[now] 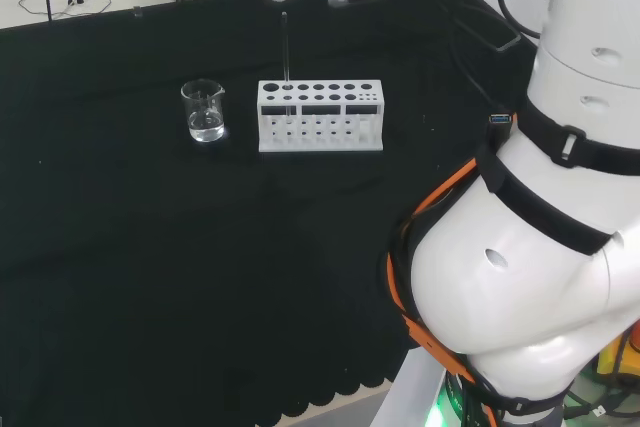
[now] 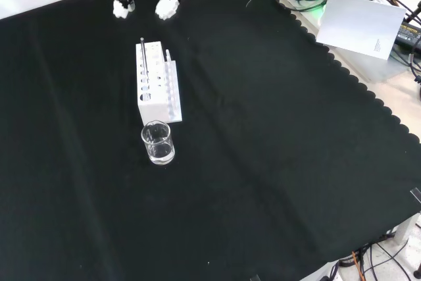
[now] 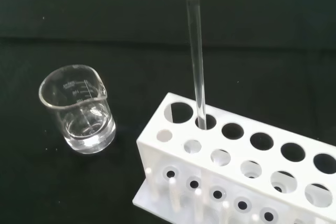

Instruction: Take the glass rod from the white test tube rack.

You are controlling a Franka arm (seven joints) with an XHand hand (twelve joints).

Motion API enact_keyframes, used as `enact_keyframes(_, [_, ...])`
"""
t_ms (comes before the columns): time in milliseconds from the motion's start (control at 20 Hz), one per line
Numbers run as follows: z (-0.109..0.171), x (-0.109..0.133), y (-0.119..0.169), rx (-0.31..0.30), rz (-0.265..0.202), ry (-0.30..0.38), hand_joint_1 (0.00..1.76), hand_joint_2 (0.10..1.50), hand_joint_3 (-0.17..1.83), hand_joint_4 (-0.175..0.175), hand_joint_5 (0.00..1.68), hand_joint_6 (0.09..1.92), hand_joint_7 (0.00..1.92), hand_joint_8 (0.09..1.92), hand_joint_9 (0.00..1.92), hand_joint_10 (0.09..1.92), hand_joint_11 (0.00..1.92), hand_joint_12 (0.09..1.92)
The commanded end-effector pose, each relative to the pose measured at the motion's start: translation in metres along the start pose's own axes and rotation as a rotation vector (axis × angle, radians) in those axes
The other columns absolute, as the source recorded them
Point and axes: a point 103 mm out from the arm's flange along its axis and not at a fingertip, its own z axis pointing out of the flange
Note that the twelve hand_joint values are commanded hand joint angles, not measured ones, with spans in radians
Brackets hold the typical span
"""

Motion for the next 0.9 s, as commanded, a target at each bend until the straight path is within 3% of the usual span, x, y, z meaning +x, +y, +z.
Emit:
enact_keyframes(50, [0.019,-0.015,0.016,-0.002,-0.010,0.012,0.57,0.97,0.45,-0.175,0.35,0.38,0.59,0.91,0.77,0.81,0.30,1.39])
enact_keyframes(450, [0.045,-0.025,0.029,0.038,-0.011,0.013,0.58,0.97,0.46,-0.175,0.32,0.77,0.77,0.97,0.93,0.90,0.56,1.35])
enact_keyframes(900, [0.064,-0.026,0.036,0.075,-0.002,0.005,0.59,0.97,0.46,-0.175,0.33,0.86,0.83,1.00,1.00,0.96,0.60,1.35])
